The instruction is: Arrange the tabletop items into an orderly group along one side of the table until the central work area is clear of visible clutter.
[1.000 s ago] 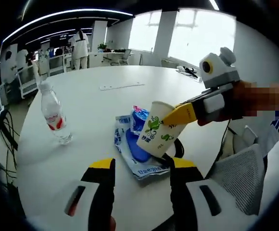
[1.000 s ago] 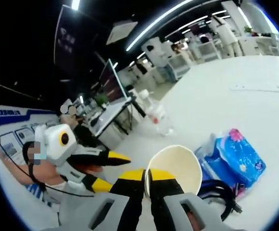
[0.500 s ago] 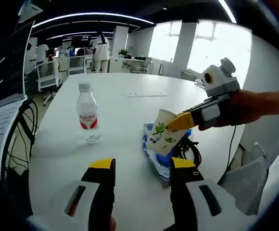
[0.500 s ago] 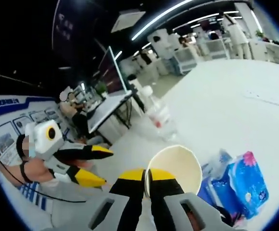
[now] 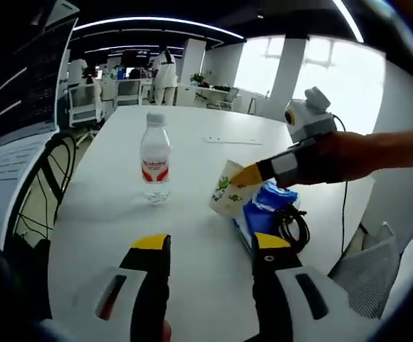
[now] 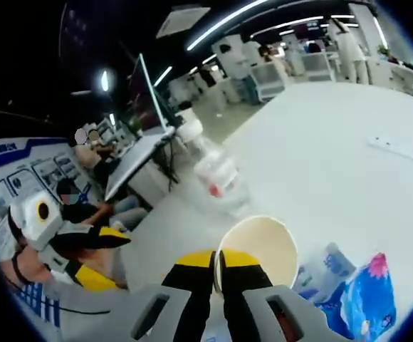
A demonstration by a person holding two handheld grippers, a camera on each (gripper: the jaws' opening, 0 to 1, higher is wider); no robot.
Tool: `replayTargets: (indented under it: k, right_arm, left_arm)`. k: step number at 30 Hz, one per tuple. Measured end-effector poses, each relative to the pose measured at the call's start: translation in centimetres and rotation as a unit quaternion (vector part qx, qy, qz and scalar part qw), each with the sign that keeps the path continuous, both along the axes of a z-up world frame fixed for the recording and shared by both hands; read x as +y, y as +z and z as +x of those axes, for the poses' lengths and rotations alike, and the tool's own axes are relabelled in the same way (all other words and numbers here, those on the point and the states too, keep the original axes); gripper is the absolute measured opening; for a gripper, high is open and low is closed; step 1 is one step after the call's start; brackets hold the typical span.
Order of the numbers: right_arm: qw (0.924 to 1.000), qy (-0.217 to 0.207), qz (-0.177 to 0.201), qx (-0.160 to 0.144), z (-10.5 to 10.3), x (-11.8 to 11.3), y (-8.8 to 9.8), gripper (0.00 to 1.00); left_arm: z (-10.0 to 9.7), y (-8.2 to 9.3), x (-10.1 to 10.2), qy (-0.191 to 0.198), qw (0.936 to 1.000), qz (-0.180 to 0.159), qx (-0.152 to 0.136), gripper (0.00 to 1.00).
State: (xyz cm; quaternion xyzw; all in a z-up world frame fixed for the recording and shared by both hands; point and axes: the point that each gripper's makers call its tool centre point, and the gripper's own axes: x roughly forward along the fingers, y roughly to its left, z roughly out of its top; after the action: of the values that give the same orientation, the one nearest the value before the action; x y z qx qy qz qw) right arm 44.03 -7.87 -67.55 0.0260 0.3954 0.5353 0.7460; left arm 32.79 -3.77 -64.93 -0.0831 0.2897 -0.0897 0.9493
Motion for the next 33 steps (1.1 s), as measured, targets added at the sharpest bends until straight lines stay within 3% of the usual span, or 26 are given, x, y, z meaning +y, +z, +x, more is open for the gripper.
replayTargets:
  k: [7, 13, 25, 33]
  right_arm:
    - [0.998, 0.023, -0.046, -0.037, 1.1, 1.8, -1.3, 0.0]
    - [0.9891, 0.064, -0.102, -0.084, 1.7, 3.5, -2.3, 0.0]
    - [0.9766, 0.093, -0.14, -0.134, 2.4, 4.8, -3.4, 0.0]
    - [0.9679, 0.114, -0.159, -0.158, 3.3, 5.4, -4.3, 0.01]
  left_arm:
    - [0.3, -1.0, 0.0, 0.008, 0.9997, -0.022, 0.002, 0.44]
    - [0.5, -1.5, -0.2, 0.011, 0.9993, -0.034, 0.004, 0.44]
    - [0.8, -1.6, 2.3, 0.024, 0.9995, -0.017, 0.006, 0.43]
    - [0.6, -2.0, 3.1, 0.042, 0.9986, -0.032, 0.006, 0.43]
